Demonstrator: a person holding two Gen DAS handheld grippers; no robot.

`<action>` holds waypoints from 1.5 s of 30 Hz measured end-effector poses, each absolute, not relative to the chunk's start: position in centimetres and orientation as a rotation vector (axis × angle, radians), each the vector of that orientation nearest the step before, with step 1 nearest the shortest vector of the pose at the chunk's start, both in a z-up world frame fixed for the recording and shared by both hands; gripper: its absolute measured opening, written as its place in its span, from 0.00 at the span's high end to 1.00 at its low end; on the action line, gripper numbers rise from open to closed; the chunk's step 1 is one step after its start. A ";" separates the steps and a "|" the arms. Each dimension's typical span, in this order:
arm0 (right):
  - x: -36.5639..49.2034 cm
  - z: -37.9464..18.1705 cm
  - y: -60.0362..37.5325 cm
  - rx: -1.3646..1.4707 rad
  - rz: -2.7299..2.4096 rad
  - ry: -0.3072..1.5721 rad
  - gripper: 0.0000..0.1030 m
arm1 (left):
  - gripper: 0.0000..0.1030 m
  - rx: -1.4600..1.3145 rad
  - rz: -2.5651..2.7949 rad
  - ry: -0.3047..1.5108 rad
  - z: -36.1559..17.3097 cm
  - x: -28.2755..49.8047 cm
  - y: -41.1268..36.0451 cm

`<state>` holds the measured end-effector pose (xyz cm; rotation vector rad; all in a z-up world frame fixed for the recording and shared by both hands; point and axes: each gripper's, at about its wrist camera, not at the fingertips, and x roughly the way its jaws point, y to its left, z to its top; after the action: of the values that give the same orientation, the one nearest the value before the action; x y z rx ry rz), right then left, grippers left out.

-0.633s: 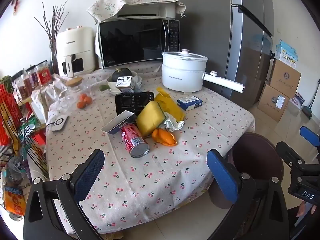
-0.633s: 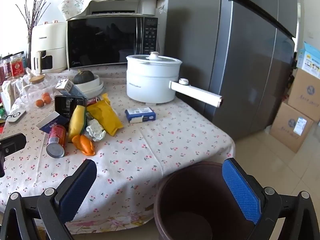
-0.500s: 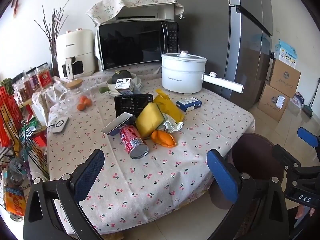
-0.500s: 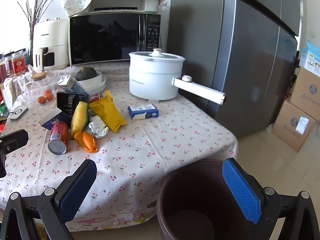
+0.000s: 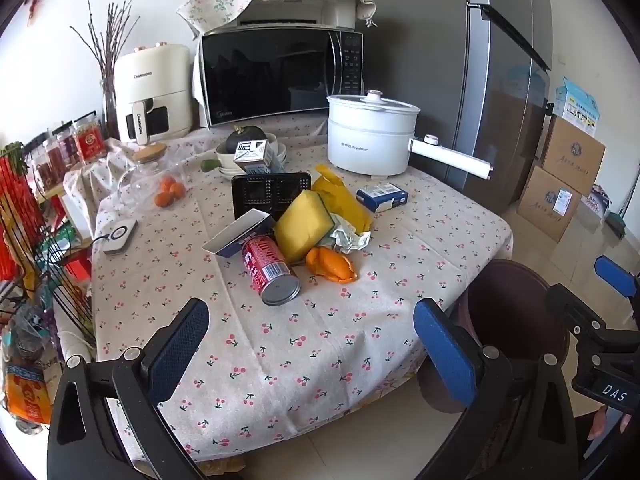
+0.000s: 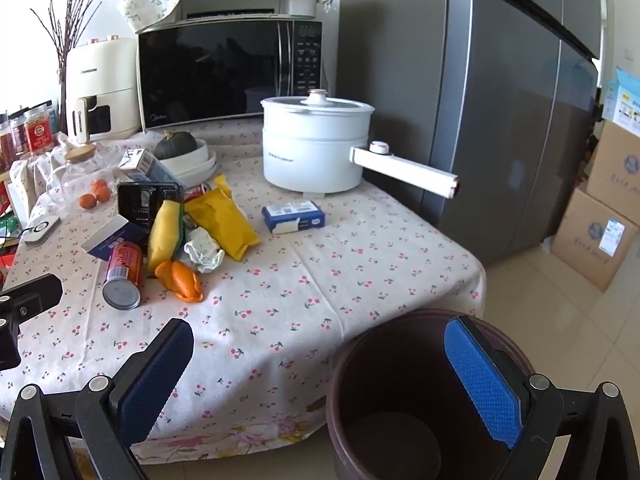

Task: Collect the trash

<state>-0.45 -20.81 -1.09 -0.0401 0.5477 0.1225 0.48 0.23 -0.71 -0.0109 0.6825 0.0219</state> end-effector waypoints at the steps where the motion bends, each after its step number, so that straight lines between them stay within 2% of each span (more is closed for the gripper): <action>1: -0.4 -1.0 -20.8 -0.039 0.124 0.547 0.00 | 0.00 -0.008 0.021 0.679 -0.9 0.3 0.1; 45: -0.5 -1.3 -21.2 -0.036 0.118 0.539 0.00 | 0.00 -0.010 0.030 0.686 -1.5 0.1 0.2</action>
<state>-0.55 -21.21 -1.28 -0.0358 0.5387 0.1184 0.13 0.24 -1.49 -0.0101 0.6861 0.0295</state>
